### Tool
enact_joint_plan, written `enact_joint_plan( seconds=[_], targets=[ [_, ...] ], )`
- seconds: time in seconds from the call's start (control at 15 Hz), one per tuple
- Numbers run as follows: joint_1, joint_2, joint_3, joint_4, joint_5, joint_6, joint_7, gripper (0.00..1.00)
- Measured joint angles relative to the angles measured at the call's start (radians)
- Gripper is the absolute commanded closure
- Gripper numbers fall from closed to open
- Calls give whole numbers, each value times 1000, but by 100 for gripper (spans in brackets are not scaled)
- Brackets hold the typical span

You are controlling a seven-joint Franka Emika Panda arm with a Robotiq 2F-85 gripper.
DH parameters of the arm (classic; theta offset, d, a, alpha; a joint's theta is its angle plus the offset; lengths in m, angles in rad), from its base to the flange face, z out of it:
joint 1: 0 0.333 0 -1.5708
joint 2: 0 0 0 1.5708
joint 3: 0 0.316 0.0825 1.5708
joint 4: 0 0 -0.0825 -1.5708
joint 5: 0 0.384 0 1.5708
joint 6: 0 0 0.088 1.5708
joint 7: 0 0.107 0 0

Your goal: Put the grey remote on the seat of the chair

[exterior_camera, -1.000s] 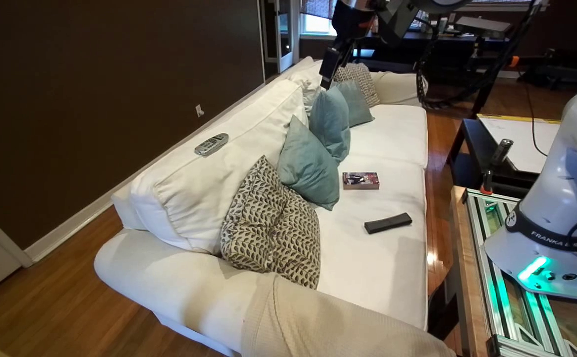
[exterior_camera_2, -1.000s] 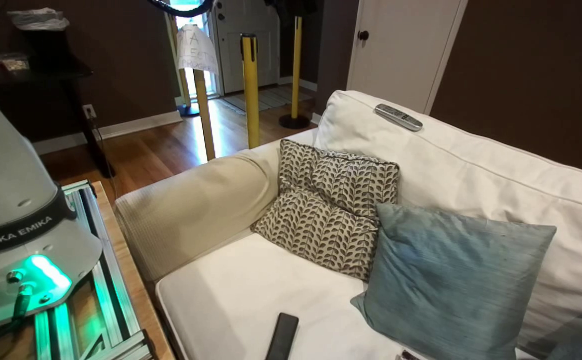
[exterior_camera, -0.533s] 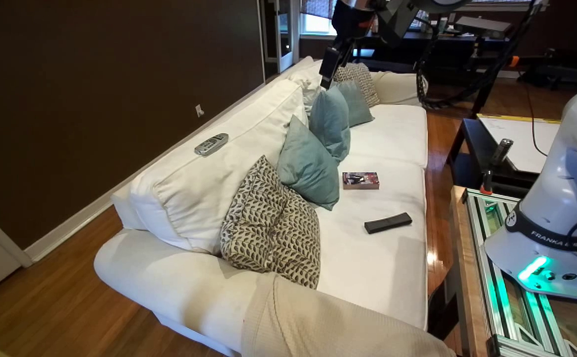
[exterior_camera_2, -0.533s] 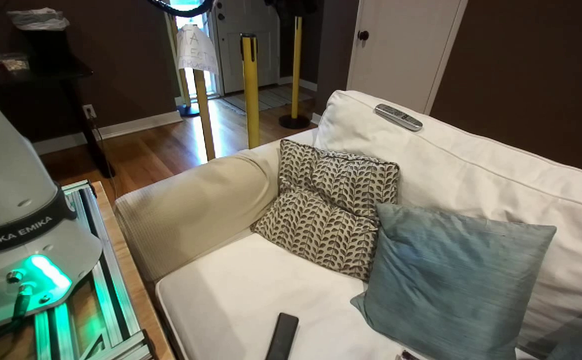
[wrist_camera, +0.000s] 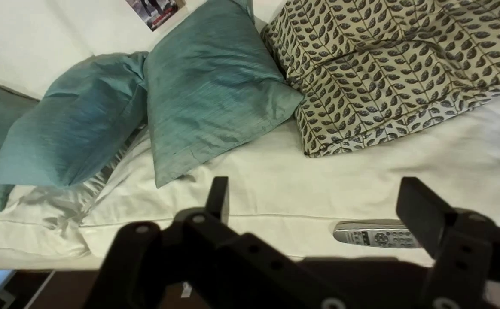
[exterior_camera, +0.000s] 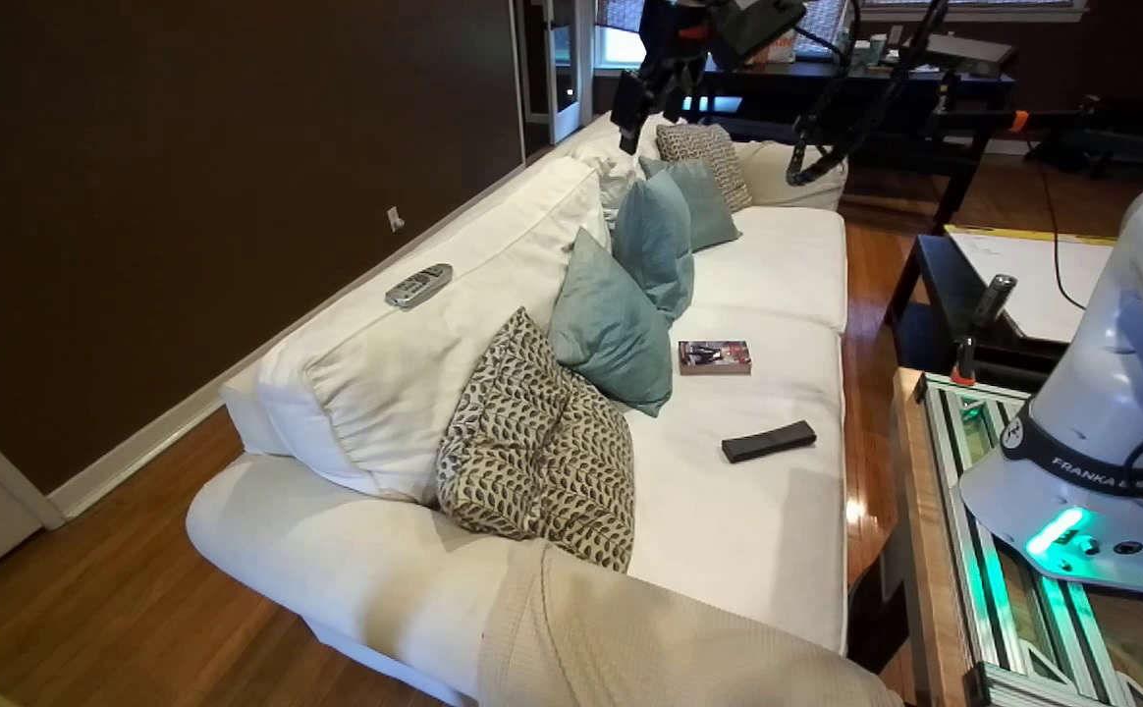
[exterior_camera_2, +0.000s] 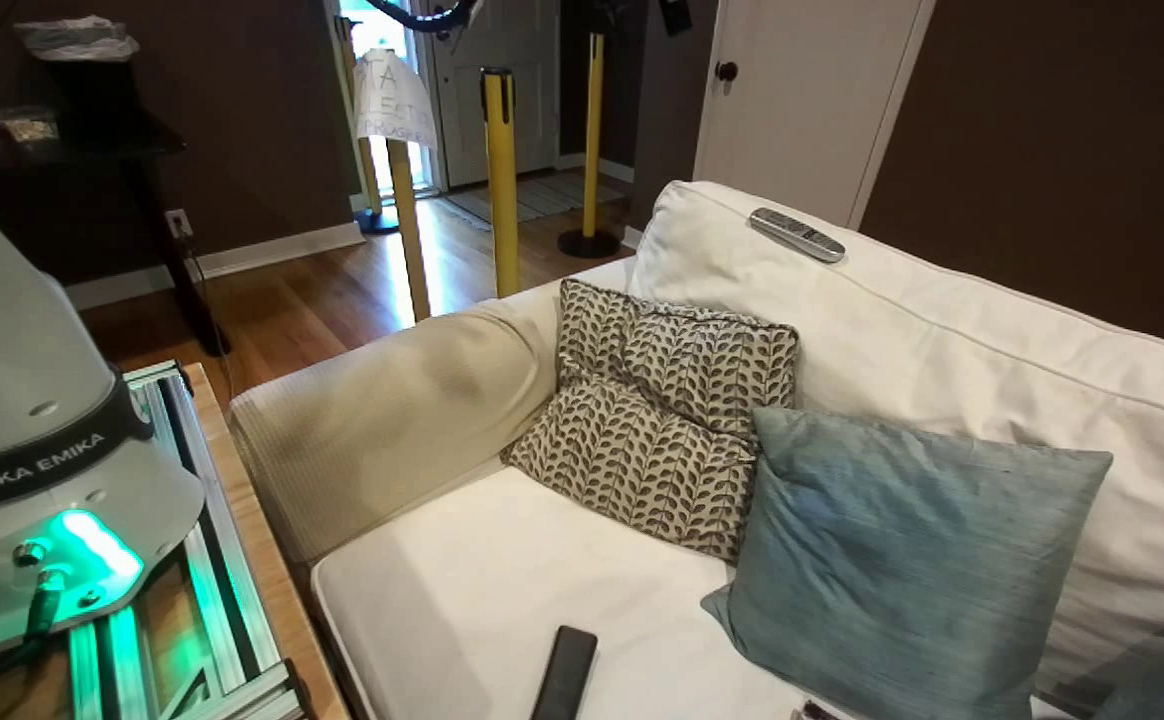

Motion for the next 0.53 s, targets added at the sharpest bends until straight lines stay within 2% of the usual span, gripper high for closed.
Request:
enact_joint_plan(
  seconds=[0.53],
  targets=[
    [-10,222,-44,248,63,-97,116,0]
  ],
)
